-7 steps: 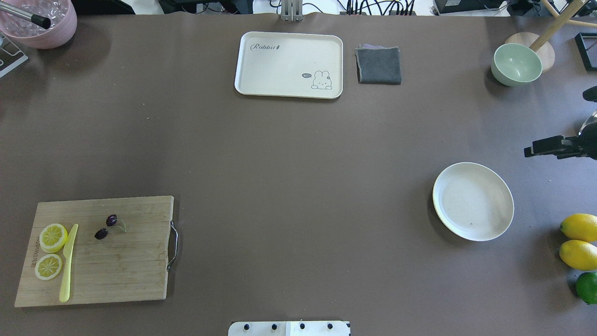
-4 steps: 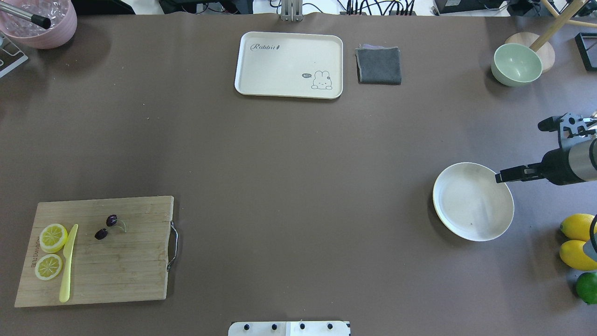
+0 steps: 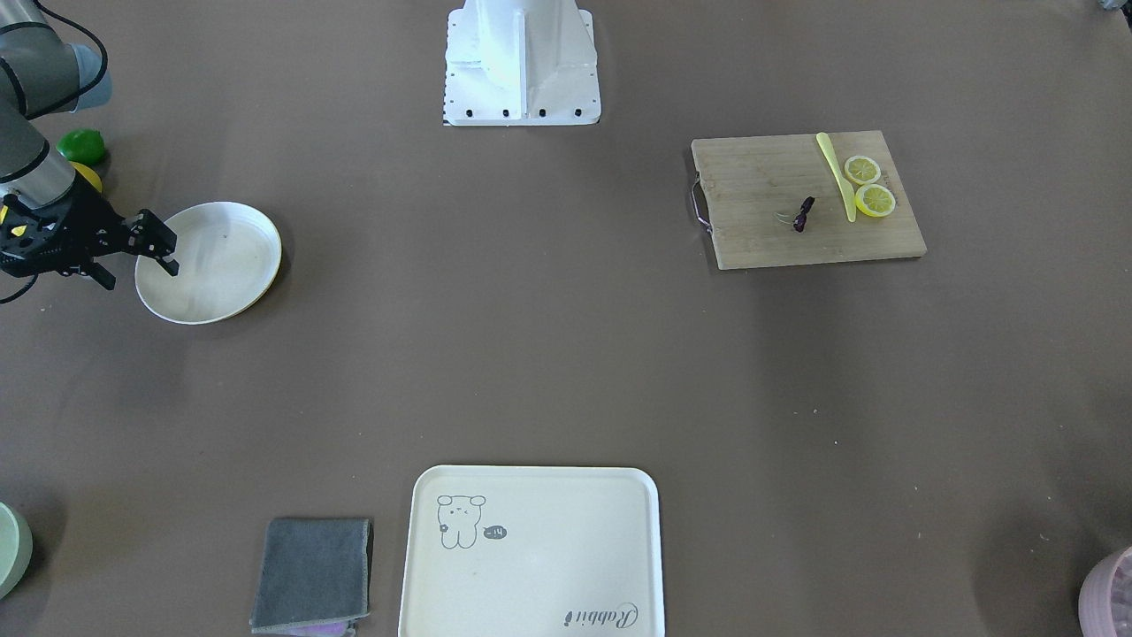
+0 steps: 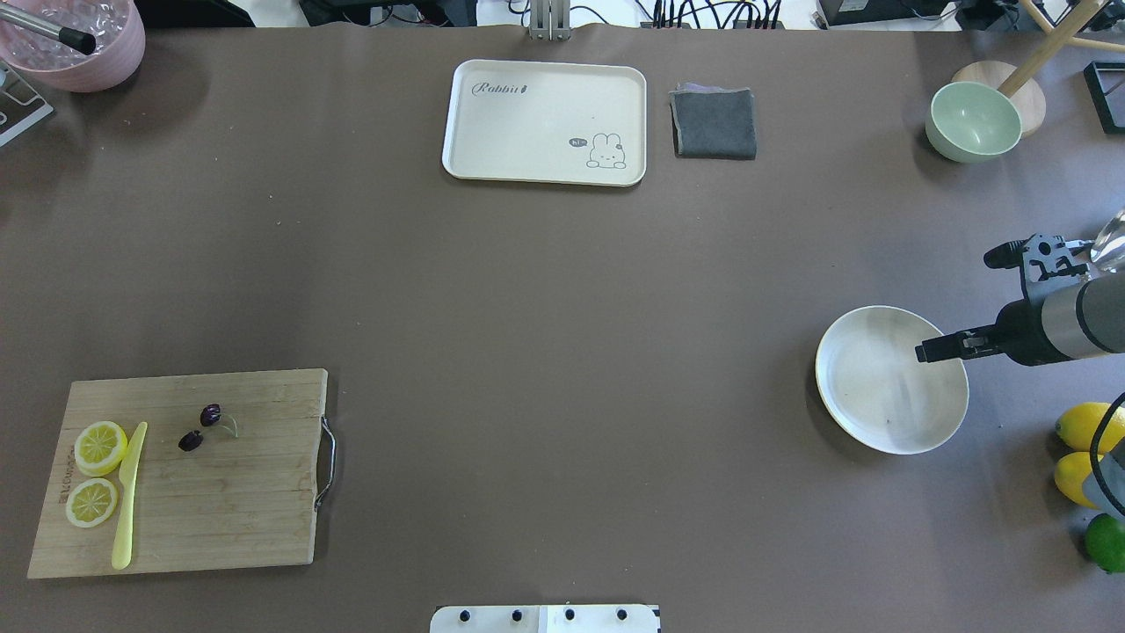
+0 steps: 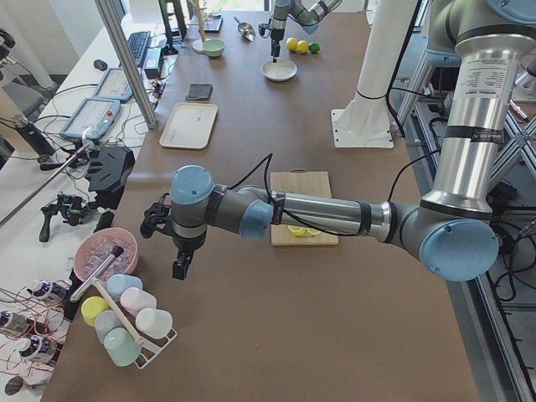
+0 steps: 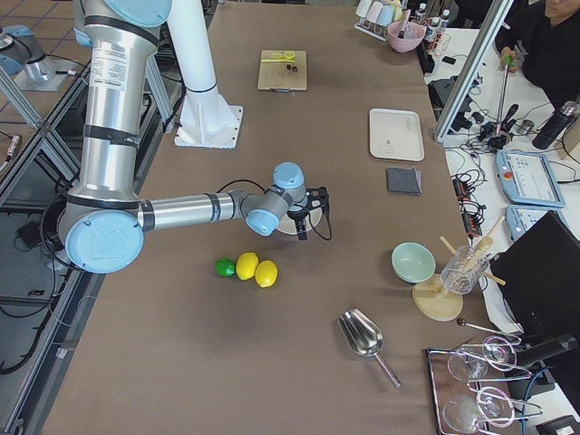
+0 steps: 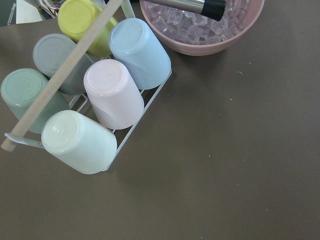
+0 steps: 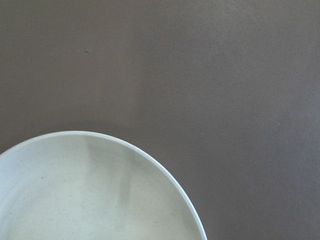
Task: Place red cherry on plate
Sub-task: 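Move the right gripper to the rim of the white plate, then grip the white plate rim with the right gripper, then slide the white plate to table center with right gripper while left arm reaches out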
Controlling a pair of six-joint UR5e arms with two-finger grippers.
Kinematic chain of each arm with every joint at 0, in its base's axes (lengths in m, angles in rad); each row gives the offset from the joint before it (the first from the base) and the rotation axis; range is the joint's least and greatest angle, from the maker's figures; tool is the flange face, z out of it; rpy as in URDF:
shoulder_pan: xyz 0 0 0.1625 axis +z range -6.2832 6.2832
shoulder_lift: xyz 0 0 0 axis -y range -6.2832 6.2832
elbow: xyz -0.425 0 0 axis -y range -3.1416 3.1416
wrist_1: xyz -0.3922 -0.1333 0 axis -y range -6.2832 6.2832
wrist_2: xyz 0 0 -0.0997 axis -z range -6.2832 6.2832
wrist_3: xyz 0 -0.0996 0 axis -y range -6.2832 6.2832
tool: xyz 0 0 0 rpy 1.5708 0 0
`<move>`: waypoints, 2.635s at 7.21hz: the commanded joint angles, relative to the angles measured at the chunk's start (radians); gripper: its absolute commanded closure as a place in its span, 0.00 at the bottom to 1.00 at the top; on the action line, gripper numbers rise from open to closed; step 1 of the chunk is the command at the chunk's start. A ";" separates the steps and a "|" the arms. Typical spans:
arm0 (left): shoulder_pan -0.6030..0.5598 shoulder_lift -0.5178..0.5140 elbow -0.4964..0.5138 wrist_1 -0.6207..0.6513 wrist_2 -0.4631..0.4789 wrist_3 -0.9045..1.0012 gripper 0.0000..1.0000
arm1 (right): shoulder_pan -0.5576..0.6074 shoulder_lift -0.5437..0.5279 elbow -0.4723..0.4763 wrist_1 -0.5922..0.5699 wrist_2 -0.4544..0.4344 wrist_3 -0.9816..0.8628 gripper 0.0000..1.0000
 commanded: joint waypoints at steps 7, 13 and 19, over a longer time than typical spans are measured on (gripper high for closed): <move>0.000 0.001 -0.006 0.000 0.000 0.002 0.02 | -0.003 -0.006 -0.028 0.003 0.000 0.006 0.97; 0.000 0.003 -0.006 0.000 0.000 0.003 0.02 | 0.131 -0.008 -0.002 0.179 0.231 0.015 1.00; 0.084 -0.004 -0.024 -0.199 -0.035 -0.119 0.02 | 0.015 0.311 0.006 0.176 0.094 0.273 1.00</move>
